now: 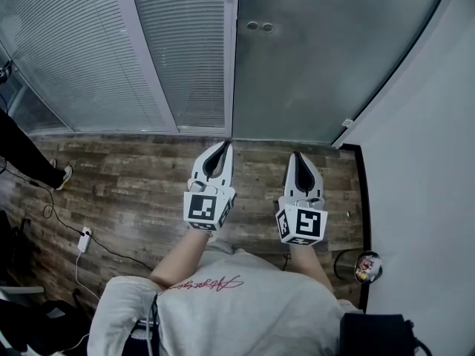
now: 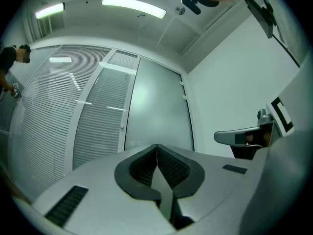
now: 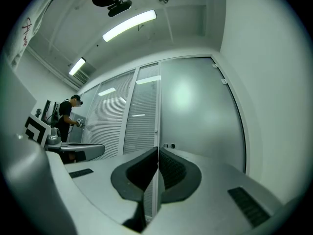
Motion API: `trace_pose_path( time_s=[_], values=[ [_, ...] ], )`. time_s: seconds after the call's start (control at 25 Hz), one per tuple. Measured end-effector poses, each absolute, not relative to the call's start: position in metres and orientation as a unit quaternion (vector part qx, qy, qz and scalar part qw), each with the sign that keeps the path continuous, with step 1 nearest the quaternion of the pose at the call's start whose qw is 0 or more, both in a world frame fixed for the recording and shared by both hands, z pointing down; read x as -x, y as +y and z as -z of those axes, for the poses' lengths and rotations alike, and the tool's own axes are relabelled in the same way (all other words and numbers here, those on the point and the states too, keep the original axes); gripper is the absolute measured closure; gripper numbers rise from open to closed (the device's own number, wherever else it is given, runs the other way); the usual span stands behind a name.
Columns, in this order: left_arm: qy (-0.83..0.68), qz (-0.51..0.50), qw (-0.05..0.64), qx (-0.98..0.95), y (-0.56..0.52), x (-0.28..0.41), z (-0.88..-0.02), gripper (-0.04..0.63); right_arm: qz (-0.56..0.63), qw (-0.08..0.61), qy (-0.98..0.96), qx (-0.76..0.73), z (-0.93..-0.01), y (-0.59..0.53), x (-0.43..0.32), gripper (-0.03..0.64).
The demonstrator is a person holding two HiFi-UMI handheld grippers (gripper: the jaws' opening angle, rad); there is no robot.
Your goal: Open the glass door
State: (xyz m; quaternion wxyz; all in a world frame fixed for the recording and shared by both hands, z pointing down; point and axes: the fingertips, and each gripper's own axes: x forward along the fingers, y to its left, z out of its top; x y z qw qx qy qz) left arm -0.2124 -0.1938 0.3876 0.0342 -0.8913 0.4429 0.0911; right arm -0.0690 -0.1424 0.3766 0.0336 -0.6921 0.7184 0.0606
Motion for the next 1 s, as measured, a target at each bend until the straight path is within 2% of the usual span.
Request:
trace_pose_path(
  time_s=[0.48, 1.0],
  values=[
    [0.455, -0.093, 0.034, 0.885, -0.23, 0.207, -0.393, 0.578, -0.059, 0.03, 0.734, 0.676, -0.385, -0.183, 0.069, 0.598],
    [0.449, -0.094, 0.02, 0.889, -0.378, 0.194, -0.403, 0.578, -0.059, 0.02, 0.731, 0.68, -0.39, -0.328, 0.06, 0.598]
  ],
)
